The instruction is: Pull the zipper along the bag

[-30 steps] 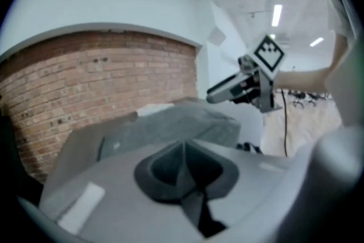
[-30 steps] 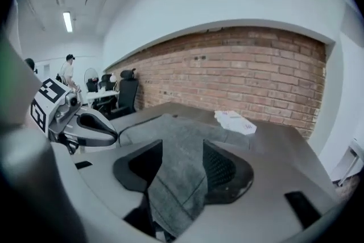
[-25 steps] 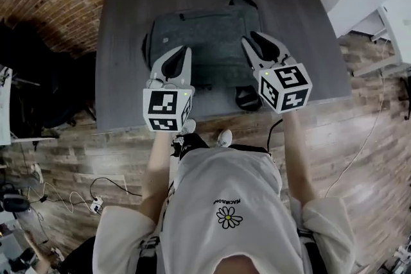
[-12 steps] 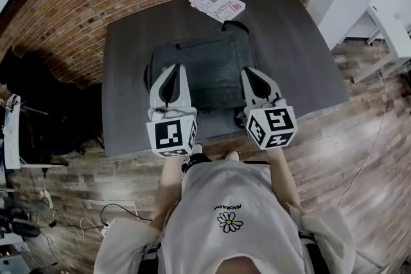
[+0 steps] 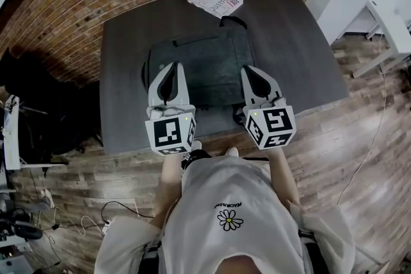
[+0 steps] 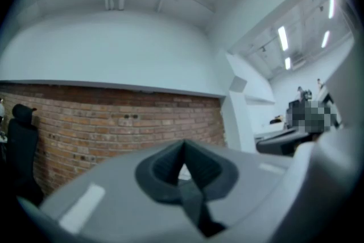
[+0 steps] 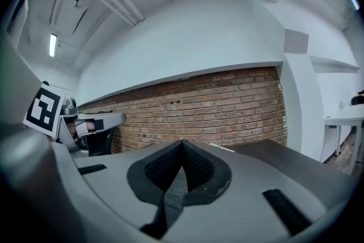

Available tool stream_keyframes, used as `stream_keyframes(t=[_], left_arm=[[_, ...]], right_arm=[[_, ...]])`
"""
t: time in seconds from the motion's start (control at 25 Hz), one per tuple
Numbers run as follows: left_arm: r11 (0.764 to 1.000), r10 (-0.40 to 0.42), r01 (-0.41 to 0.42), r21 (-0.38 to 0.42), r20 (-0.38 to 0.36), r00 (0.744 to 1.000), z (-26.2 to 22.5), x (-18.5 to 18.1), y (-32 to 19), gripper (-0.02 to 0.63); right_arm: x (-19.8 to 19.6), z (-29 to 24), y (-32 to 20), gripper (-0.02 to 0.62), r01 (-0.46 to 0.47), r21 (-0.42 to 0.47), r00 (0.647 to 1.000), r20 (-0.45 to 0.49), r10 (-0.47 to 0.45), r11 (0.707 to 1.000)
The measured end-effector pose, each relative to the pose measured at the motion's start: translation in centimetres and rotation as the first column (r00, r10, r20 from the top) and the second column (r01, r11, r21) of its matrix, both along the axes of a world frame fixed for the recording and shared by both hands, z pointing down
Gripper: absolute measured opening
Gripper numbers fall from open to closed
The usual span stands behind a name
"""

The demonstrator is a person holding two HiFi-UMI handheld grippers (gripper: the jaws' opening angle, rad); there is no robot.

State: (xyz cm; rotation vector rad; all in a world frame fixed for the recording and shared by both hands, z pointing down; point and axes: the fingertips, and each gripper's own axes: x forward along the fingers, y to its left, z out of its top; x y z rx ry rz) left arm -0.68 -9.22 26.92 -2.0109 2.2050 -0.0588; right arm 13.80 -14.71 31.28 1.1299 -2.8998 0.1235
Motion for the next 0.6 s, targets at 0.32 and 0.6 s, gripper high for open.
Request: stream_keyframes(t=[0.32,0.6], left_arm=[[1.0,-0.015,0.015,-0.008,0.003,1.0,0.3,-0.2,0.1,0.002],[1.0,-0.022,0.022,-0.015,-0.008,1.0,0.5,-1.5,0.0,0.002]], right_arm=[[0.4,-0.2,-0.2,0.0,-0.003,0.005,1.0,0.002,0.003,1.0],[-0.2,-0.3,-0.5,-0.001,-0.011,0.006,1.0,-0.009,0.011,1.0]])
